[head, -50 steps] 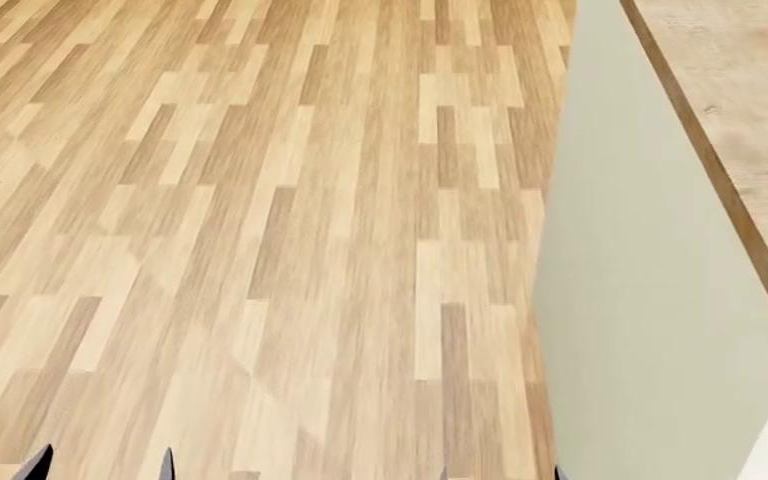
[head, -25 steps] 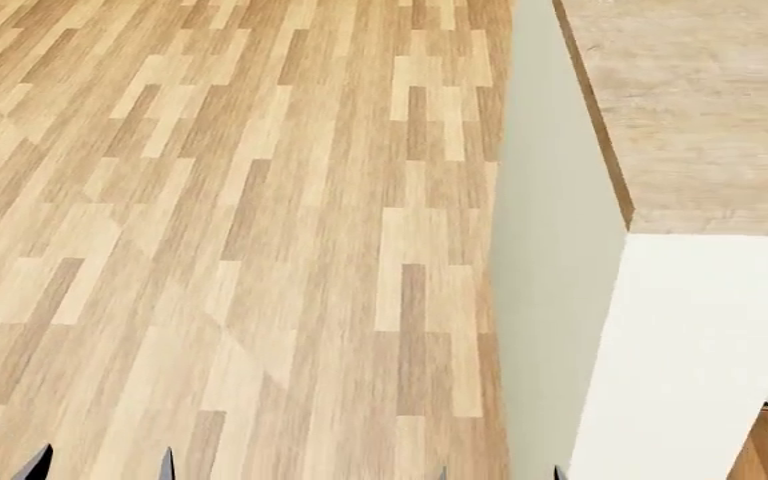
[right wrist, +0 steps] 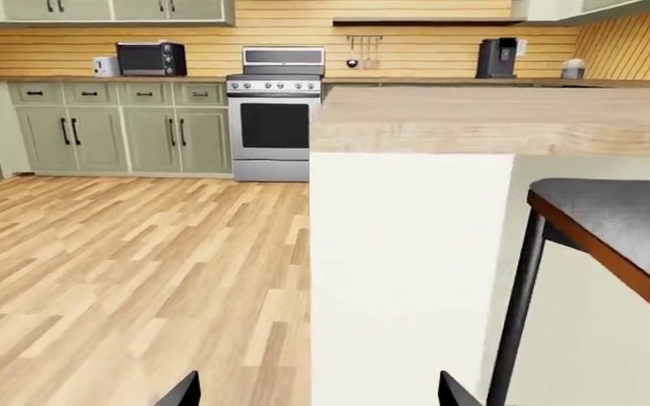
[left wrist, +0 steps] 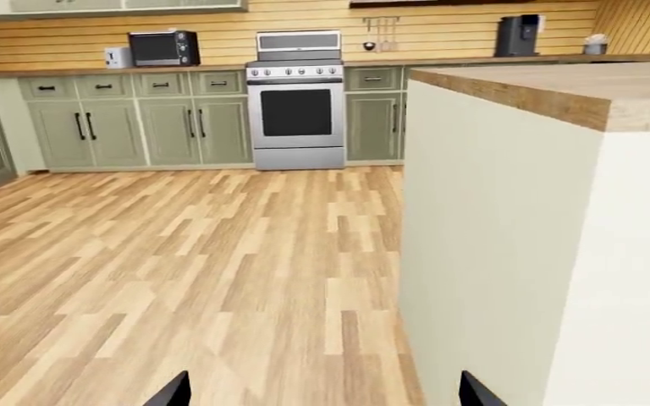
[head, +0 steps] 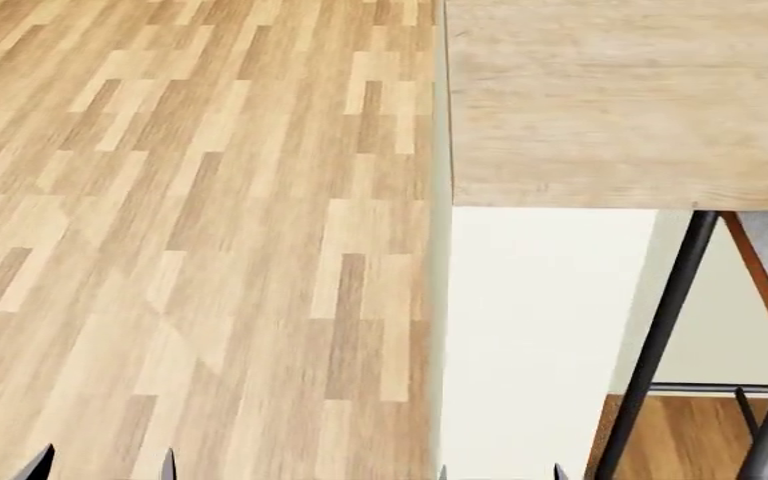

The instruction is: Place the cup inside the bowl on the dining table and move the bowl to any counter.

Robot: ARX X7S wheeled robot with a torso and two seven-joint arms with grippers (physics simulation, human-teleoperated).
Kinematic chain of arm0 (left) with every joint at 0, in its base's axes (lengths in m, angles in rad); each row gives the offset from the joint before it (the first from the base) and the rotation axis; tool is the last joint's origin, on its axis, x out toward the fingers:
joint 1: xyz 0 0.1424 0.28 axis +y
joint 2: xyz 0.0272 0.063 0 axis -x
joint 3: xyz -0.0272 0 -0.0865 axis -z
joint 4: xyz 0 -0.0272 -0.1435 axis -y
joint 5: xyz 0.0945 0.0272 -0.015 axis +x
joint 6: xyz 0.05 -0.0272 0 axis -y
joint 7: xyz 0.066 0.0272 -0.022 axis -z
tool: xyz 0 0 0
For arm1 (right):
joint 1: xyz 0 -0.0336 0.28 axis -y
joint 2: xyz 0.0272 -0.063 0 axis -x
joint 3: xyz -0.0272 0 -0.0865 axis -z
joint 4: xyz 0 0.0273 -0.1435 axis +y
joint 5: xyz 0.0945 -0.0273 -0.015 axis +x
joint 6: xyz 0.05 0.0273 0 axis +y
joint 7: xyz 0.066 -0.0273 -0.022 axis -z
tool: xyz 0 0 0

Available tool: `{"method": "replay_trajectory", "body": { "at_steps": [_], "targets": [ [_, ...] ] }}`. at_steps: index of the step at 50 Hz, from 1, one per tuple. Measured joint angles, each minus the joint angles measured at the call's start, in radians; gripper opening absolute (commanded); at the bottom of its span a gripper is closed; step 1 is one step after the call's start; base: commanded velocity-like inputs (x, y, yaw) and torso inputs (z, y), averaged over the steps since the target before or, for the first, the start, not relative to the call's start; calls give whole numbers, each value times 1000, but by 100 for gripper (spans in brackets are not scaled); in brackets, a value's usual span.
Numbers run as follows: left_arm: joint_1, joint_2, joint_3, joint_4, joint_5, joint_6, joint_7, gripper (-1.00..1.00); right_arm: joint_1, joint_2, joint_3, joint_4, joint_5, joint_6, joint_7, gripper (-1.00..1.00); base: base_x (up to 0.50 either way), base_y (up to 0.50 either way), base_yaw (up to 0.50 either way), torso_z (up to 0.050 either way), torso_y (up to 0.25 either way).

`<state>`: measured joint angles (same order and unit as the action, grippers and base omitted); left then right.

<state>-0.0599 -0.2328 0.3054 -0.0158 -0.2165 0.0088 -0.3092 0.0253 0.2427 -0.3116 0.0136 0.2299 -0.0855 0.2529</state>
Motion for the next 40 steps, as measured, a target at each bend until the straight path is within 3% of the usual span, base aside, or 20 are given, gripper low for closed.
{"method": "replay_trajectory", "body": {
  "at_steps": [40],
  "targets": [
    [-4, -12, 16, -2, -12, 6, -13, 100, 4, 11, -14, 3, 14, -8, 22, 100, 0, -500, 0, 0, 0]
  ]
}}
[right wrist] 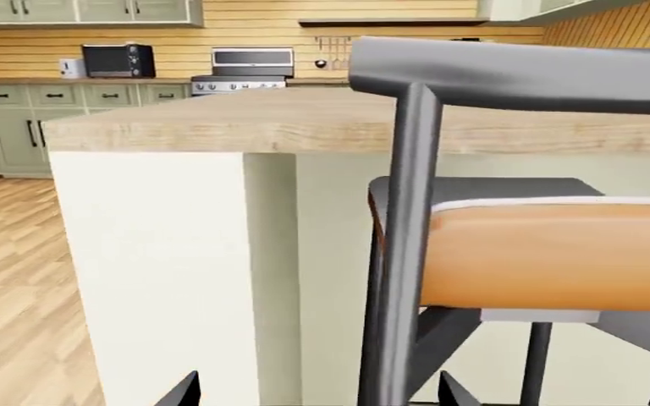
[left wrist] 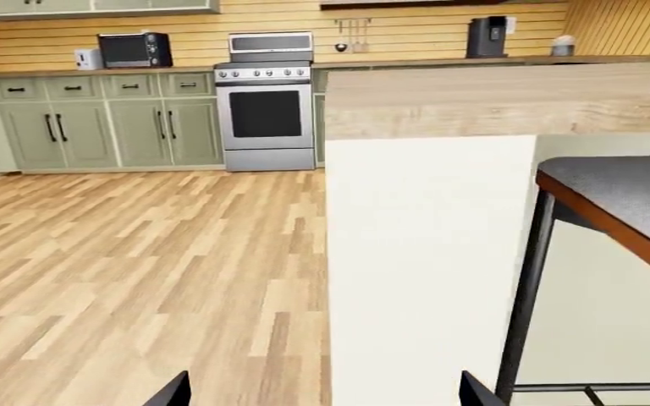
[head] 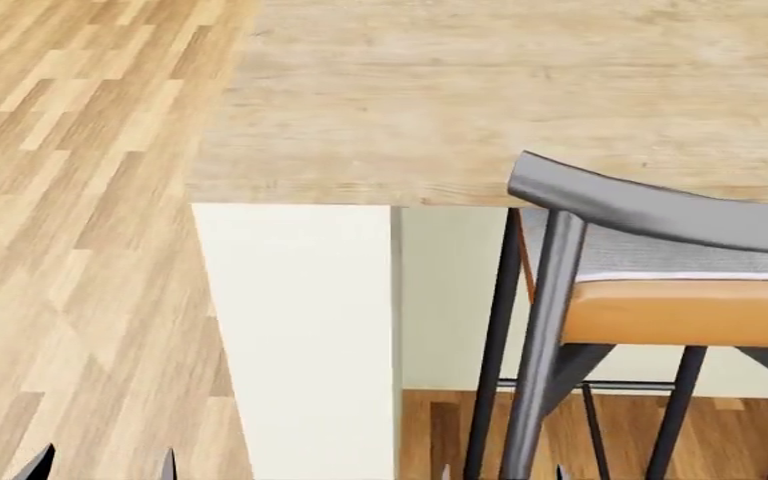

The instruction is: Place the cup inside the bowl on the dining table and move the bowl to any counter.

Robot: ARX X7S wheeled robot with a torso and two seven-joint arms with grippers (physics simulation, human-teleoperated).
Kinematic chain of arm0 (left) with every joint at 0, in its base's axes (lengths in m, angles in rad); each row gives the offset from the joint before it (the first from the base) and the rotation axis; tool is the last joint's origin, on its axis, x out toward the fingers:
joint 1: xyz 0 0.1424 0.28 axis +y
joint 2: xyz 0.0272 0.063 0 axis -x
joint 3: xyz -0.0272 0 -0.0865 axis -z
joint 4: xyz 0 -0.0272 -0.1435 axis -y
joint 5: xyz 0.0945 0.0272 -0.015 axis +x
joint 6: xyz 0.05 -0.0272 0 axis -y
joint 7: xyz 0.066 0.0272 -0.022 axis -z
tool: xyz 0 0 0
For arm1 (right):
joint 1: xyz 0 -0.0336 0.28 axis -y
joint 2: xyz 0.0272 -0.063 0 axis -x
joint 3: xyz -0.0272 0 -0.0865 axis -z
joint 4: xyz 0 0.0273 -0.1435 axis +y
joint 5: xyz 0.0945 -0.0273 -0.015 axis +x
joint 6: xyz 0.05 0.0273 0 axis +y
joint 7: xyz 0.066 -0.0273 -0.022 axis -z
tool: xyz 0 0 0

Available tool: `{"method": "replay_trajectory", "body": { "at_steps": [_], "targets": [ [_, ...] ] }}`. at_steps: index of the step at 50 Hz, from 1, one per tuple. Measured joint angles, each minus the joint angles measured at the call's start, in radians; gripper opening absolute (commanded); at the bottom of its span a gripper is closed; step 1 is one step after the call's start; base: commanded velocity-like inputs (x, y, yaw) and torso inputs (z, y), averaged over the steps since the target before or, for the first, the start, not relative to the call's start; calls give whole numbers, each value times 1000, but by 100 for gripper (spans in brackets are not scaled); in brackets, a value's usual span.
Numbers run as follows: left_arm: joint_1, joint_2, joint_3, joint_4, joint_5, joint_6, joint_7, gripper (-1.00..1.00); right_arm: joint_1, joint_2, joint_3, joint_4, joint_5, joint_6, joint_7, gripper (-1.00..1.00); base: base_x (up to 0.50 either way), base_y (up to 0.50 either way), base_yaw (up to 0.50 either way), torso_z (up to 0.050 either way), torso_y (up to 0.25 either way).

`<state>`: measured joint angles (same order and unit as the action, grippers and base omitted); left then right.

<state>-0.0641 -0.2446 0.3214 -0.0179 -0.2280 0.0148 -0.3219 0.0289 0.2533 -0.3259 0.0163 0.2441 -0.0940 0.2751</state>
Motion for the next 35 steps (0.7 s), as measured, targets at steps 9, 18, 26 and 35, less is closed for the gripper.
{"method": "replay_trajectory", "body": {
  "at_steps": [9, 18, 26, 35],
  "targets": [
    [-1, -2, 3, 0, -3, 1, -3, 100, 1, 3, -4, 0, 2, 0, 4, 100, 0, -500, 0, 0, 0],
    [-2, -5, 7, -1, -5, 2, -6, 100, 2, 6, -8, 0, 5, -2, 7, 100, 0, -500, 0, 0, 0],
    [-2, -7, 9, -1, -7, 3, -8, 100, 3, 8, -11, 1, 7, -4, 9, 100, 0, -500, 0, 0, 0],
    [-3, -9, 12, -1, -9, 4, -11, 100, 4, 11, -15, 2, 9, -5, 12, 100, 0, -500, 0, 0, 0]
  ]
}}
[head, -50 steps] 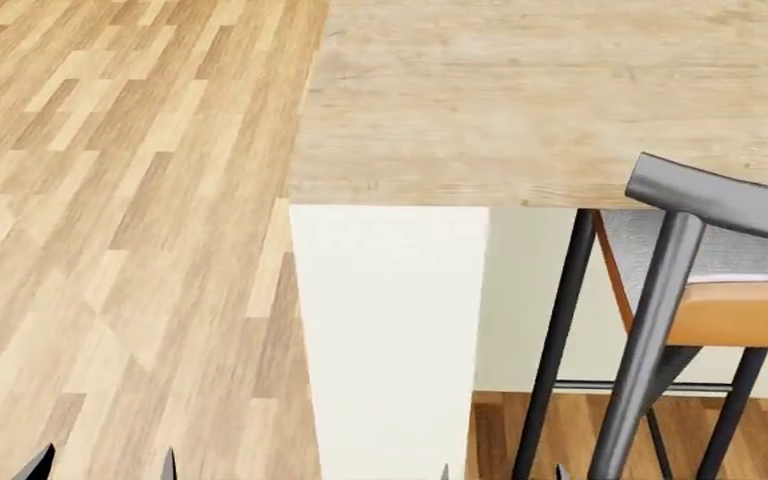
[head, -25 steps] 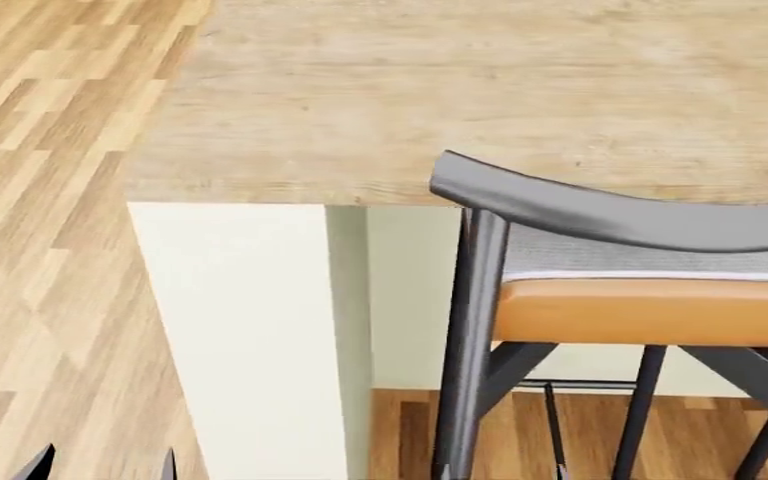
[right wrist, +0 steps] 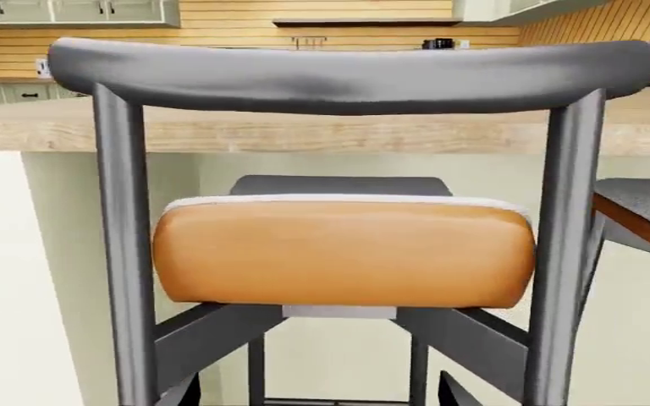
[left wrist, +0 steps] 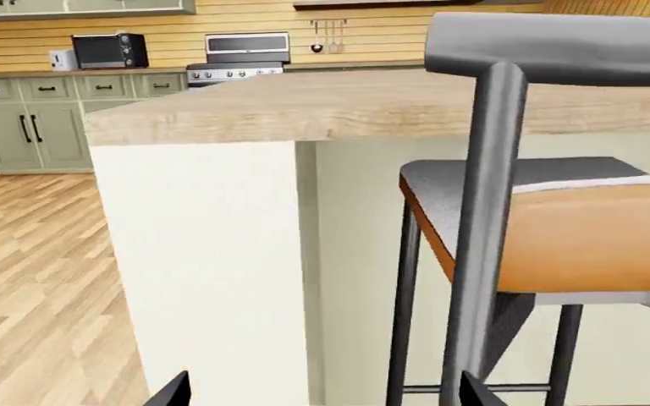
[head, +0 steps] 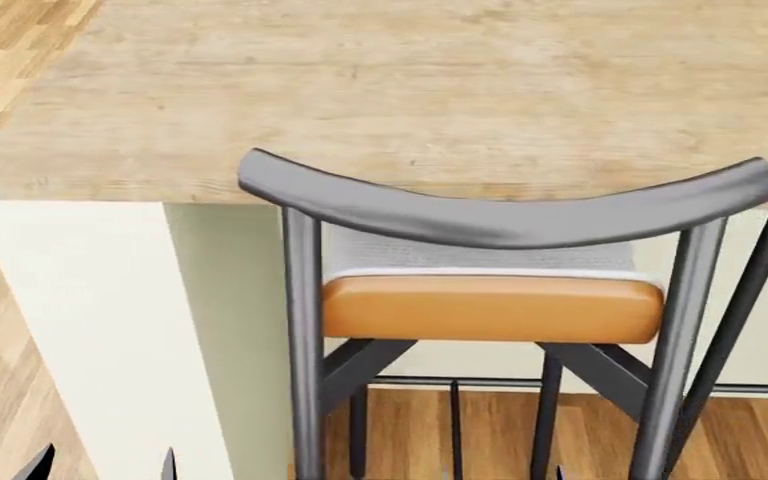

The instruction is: Place the cup inside the bowl on the dining table and move the bowl to any counter.

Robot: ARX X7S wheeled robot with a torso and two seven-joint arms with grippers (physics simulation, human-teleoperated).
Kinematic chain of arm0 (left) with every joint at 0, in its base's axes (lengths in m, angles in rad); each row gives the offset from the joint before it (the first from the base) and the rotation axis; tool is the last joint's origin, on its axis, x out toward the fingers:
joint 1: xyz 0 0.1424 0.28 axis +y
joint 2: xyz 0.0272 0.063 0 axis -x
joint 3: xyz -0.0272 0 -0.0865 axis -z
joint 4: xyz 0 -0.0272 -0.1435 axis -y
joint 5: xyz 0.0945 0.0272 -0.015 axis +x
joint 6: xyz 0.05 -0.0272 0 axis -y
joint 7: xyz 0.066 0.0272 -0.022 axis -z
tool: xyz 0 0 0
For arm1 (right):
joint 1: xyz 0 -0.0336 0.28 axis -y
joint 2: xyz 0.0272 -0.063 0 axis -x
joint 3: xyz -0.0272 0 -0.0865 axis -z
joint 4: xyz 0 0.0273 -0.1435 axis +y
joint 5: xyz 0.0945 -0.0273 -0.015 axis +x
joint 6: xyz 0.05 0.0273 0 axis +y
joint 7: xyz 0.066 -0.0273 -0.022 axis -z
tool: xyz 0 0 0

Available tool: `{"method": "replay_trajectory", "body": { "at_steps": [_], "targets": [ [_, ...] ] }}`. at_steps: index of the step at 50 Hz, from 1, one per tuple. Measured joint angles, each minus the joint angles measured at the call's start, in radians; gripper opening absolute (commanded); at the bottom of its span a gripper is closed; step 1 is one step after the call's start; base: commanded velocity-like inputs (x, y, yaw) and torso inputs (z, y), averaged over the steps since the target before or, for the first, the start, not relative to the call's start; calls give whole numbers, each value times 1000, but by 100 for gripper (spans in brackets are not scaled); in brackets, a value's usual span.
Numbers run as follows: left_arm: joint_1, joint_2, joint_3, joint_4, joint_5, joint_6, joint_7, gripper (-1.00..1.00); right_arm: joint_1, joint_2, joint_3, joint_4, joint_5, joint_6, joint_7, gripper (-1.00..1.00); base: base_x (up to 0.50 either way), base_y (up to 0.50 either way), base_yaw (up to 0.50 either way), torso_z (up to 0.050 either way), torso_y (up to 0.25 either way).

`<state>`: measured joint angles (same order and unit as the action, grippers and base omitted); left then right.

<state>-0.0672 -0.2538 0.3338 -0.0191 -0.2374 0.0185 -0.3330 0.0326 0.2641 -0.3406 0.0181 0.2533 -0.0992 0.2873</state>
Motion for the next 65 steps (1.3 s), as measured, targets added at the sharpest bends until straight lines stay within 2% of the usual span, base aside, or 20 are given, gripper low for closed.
{"method": "replay_trajectory", "body": {
  "at_steps": [65],
  "targets": [
    [-6, -18, 24, -2, -19, 7, -21, 100, 6, 18, -24, 1, 14, -5, 21, 100, -1, -500, 0, 0, 0]
  ]
}}
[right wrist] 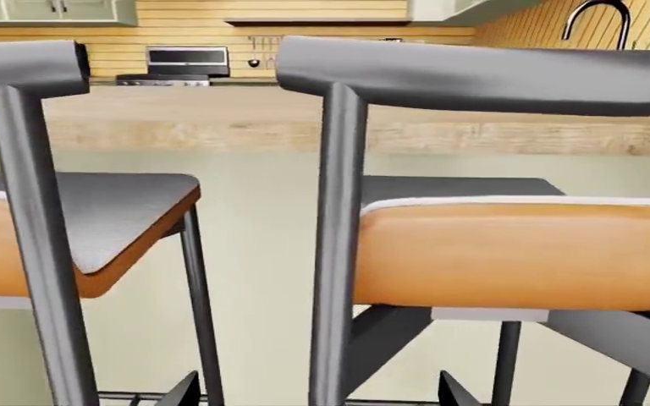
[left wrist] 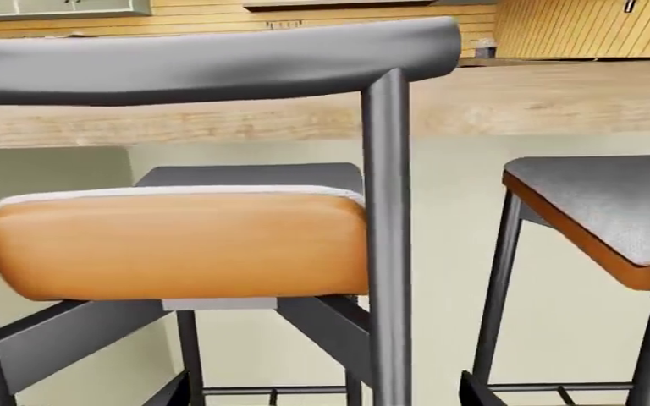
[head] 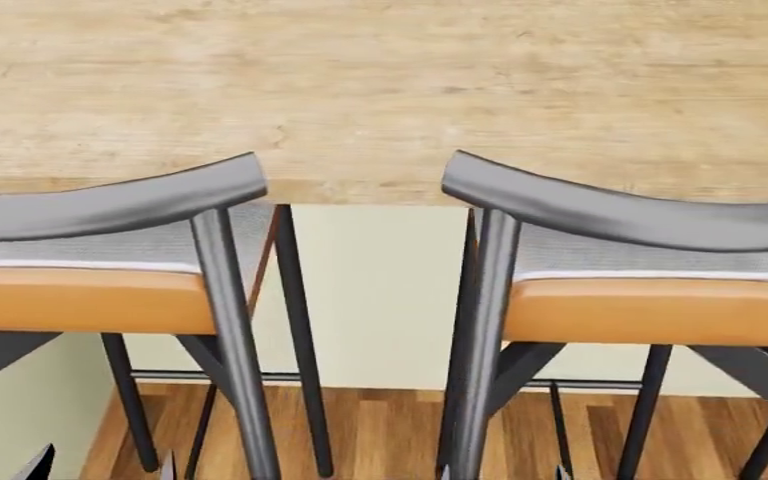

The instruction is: Place the cup inside the bowl on the dining table and move the bowl to any counter.

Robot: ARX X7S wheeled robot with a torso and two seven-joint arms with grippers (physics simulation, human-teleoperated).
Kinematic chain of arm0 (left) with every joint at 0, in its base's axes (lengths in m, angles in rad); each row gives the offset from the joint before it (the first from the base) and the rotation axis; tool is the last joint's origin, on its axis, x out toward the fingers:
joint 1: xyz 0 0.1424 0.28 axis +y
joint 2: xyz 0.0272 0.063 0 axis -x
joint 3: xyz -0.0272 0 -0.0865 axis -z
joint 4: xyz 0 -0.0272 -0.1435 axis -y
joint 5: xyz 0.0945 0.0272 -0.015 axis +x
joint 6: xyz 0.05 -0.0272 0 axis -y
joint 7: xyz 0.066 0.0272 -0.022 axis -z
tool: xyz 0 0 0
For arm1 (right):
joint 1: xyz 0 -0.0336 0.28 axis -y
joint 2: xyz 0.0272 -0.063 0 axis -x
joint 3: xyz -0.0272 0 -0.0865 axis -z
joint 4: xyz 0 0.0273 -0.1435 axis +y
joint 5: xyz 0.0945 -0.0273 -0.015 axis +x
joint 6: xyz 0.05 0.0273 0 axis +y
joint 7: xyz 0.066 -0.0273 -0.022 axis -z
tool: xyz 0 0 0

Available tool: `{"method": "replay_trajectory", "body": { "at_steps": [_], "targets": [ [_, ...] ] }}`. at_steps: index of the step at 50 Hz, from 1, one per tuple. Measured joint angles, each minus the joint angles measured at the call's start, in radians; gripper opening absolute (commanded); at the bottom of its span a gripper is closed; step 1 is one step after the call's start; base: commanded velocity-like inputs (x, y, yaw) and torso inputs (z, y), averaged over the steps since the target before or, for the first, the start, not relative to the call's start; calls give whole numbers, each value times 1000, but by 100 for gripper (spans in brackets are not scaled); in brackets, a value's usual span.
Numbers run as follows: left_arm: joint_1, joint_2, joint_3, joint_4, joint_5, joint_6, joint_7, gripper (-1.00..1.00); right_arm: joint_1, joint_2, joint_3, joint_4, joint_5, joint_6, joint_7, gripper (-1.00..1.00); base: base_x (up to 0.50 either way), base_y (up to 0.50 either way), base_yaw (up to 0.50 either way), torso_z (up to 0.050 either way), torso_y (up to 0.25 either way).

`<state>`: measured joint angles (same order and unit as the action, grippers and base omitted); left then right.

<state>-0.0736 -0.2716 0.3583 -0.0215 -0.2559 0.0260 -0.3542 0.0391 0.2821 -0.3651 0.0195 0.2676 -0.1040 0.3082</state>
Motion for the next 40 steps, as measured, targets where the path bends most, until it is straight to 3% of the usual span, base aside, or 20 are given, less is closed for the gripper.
{"method": "replay_trajectory", "body": {
  "at_steps": [40],
  "targets": [
    [-4, -9, 13, -1, -9, 4, -11, 100, 4, 9, -13, 1, 9, -3, 11, 100, -1, -500, 0, 0, 0]
  ]
}}
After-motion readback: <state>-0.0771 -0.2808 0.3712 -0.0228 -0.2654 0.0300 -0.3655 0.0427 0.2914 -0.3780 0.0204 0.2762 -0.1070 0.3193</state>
